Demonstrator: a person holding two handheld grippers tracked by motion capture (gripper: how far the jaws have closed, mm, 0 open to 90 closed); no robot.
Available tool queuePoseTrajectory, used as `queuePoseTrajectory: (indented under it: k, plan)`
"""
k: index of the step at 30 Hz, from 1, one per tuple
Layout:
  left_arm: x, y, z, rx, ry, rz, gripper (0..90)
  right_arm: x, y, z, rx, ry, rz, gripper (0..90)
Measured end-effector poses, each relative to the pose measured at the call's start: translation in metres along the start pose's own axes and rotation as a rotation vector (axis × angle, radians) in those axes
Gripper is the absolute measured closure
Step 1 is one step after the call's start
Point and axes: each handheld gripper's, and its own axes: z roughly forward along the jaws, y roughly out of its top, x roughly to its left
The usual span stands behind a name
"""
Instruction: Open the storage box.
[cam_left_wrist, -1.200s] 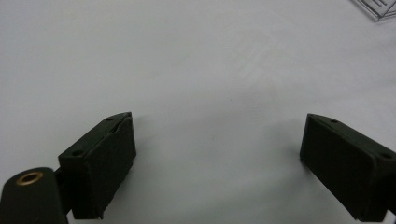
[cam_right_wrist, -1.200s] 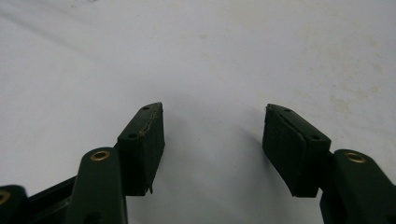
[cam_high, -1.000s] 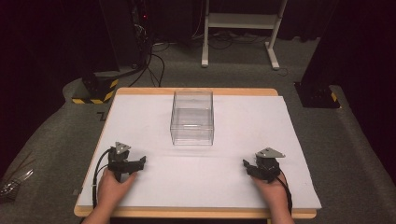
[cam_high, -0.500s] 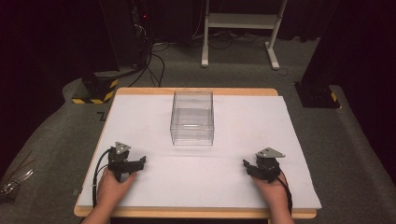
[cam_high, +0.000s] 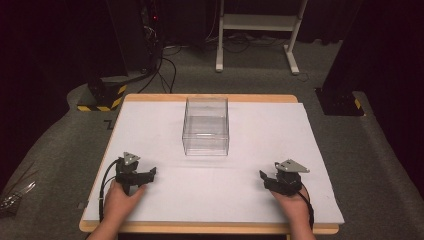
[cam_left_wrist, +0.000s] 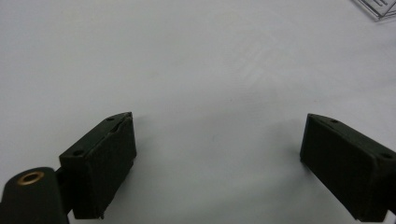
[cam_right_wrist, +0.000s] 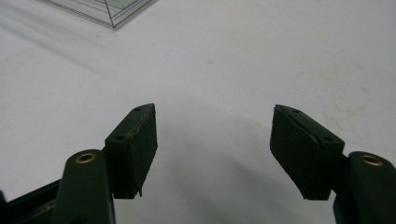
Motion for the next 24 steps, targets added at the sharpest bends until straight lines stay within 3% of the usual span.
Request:
queuePoseTrajectory:
  k: [4, 13, 24]
  plan:
    - [0.0, 0.0, 0.0, 0.002, 0.0, 0.002, 10.8, 0.002, 0.0, 0.0, 0.003, 0.009, 0.013, 28.9]
    - [0.0, 0.0, 0.0, 0.0, 0.0, 0.0, 10.8, 0.008, 0.005, -0.003, -0.047, 0.037, -0.002, 26.9]
    - [0.0, 0.0, 0.0, 0.001, 0.0, 0.001, 10.8, 0.028, 0.014, -0.002, -0.047, 0.071, -0.067, 23.7]
